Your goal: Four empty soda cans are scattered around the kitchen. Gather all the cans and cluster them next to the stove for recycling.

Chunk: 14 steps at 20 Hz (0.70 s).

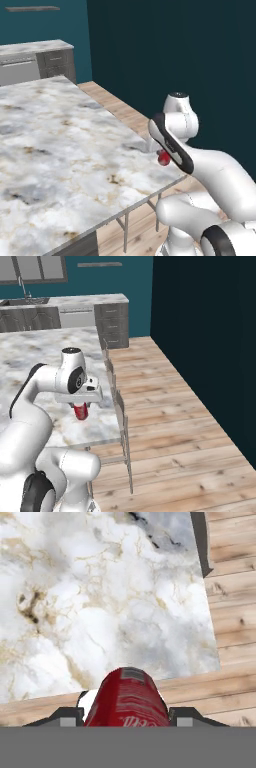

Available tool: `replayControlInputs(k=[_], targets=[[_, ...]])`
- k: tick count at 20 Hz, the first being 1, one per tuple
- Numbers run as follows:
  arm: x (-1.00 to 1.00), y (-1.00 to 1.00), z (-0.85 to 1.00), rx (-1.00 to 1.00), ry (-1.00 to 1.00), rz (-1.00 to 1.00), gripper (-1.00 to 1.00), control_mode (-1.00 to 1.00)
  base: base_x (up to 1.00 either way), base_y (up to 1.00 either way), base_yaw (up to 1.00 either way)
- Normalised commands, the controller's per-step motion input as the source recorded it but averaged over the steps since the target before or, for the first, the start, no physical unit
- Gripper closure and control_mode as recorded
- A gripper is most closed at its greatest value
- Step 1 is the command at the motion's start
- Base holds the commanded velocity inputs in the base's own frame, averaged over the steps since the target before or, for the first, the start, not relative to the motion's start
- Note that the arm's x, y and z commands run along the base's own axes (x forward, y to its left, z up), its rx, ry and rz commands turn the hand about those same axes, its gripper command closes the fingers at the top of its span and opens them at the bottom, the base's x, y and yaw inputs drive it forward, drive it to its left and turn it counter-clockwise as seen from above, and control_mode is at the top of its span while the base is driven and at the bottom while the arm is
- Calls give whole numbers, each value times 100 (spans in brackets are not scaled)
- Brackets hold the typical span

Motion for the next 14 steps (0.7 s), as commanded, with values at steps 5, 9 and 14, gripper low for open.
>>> replayControlInputs(k=[5,9,14], targets=[[-39,-15,20,1,-1,-6,100,-100,0,0,0],[-16,-4,1,0,0,-3,100,-100,0,0,0],[-10,-14,0,0,0,0,100,-100,0,0,0]])
